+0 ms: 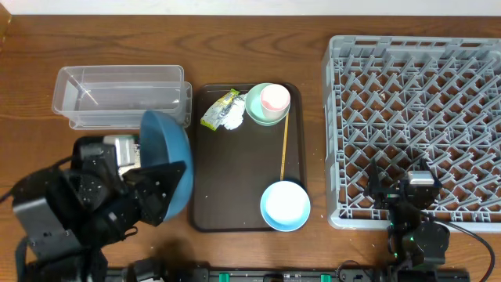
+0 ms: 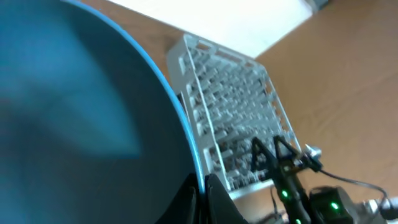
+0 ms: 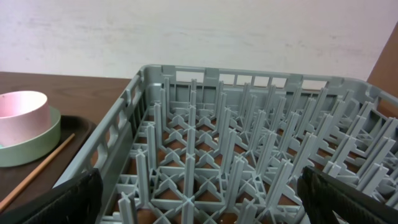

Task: Sort waste into correct bins and load items into the dishwasher rack
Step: 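Carry the blue plate back and set it on the brown tray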

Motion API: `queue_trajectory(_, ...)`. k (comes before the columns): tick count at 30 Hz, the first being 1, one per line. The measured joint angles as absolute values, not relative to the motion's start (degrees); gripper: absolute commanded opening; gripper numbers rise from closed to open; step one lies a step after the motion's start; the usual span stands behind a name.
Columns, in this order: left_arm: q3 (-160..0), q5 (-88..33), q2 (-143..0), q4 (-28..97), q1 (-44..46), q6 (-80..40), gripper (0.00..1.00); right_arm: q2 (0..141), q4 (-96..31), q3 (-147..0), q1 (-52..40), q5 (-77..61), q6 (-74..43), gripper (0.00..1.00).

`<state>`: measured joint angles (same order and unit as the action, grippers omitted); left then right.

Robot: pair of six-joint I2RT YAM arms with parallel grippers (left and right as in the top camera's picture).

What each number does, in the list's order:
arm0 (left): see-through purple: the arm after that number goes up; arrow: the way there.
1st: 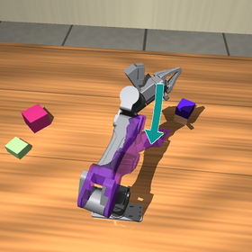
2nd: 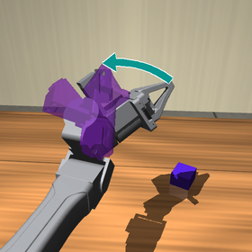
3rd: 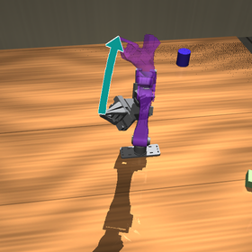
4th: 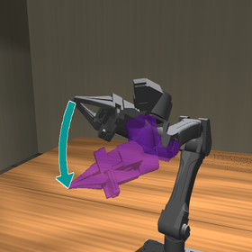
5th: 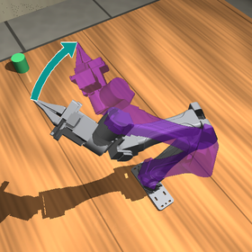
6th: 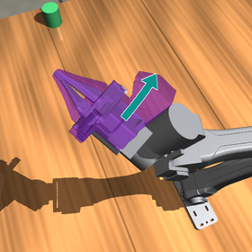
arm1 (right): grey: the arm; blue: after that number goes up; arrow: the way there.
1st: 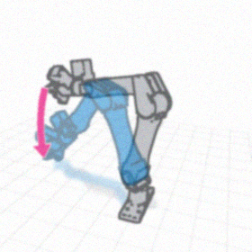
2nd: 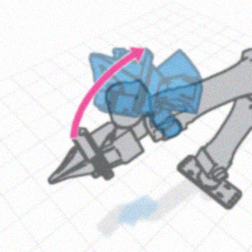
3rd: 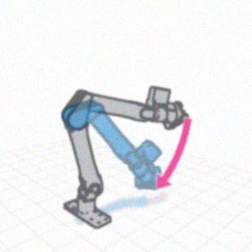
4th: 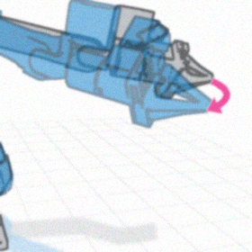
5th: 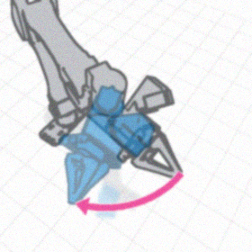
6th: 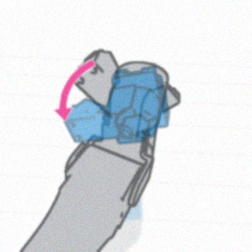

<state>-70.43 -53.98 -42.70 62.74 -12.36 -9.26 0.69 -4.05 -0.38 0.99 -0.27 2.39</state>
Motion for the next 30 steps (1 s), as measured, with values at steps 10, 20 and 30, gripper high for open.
queue_trajectory(10,-73.21,-34.17,-61.23,63.0,22.13,-15.27,0.06,0.69,-4.08,-0.38,0.99,-0.27,2.39,0.99)
queue_trajectory(20,-73.19,-9.65,-76.09,57.71,39.64,-22.83,0.06,0.69,-4.05,-0.38,0.99,-0.27,2.39,0.99)
queue_trajectory(30,-73.19,-6.42,-89.1,53.25,43.72,-27.27,0.06,0.69,-4.05,-0.38,0.99,-0.25,2.39,0.99)
